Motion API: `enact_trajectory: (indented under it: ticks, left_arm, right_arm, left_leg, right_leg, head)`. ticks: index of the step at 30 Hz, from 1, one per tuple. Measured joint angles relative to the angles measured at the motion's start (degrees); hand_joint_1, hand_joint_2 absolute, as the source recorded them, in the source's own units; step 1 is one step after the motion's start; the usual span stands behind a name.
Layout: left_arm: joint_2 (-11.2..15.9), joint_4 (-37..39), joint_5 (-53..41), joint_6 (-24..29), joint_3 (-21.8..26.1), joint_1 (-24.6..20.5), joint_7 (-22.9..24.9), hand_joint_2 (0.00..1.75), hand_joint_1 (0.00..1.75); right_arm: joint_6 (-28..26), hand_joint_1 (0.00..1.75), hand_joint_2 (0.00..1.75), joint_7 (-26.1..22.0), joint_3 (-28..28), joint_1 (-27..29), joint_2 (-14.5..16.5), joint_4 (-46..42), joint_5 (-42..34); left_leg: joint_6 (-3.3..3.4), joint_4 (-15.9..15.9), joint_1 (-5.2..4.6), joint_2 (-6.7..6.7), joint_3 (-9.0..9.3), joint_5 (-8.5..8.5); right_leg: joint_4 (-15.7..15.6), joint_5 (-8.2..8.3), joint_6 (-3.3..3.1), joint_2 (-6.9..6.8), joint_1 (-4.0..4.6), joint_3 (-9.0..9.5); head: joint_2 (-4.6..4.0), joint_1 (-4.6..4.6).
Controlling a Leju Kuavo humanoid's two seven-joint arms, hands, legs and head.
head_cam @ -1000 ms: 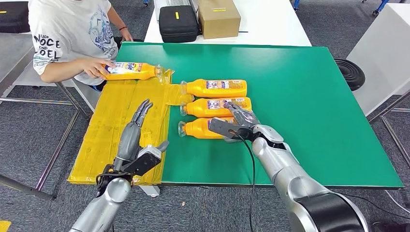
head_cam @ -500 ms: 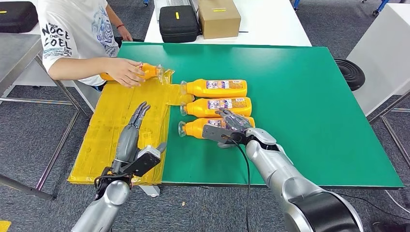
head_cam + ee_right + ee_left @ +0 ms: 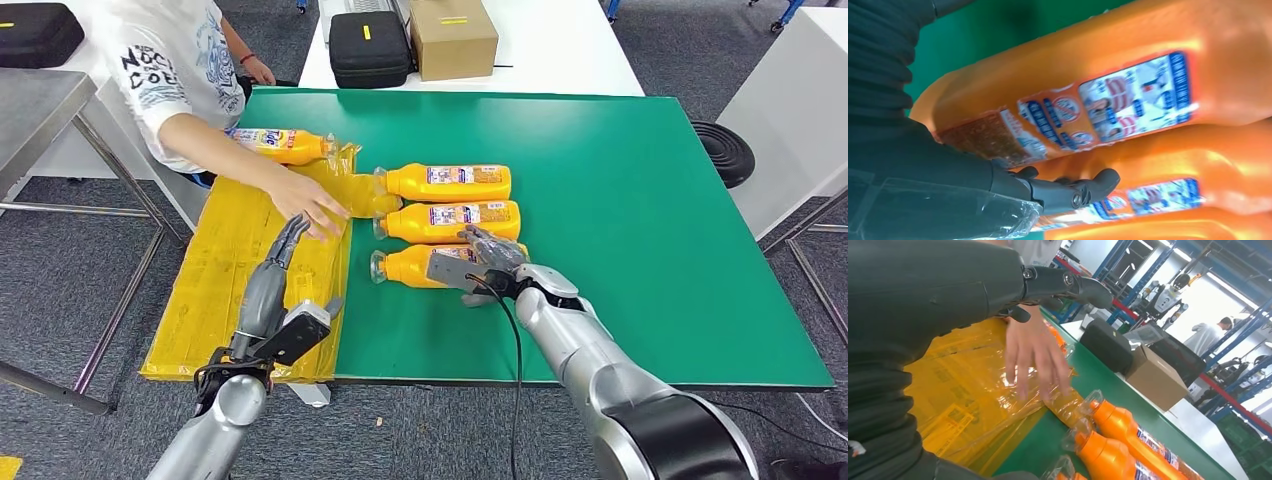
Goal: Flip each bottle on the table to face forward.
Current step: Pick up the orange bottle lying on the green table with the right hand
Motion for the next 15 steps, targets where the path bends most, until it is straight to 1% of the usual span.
enact_trajectory:
  ticks: [7, 15]
  left_arm:
    - [-0.2, 0.4, 0.2, -1.1, 0.1, 0.1, 0.6, 1.75, 0.00]
    - [-0.5, 1.2, 0.4, -1.6, 0.2, -0.1, 1.1, 1.75, 0.00]
  right_arm:
    - [5.0, 0.00, 1.75, 4.6, -0.1, -1.8, -0.9, 0.7, -0.6]
    - [7.8, 0.00, 1.75, 5.7, -0.6, -2.5, -1.7, 1.3, -1.3]
  left_leg:
    - [0.00, 0.0, 0.00, 0.00, 0.06, 0.00]
    - [0.01, 0.0, 0.00, 0.01, 0.06, 0.01]
  right_leg:
    - [0.0, 0.00, 0.00, 0.00, 0.00, 0.04]
    - [0.0, 0.01, 0.01, 0.01, 0.00, 0.05]
  head:
    - [0.00, 0.01]
    - [0.00, 0.01]
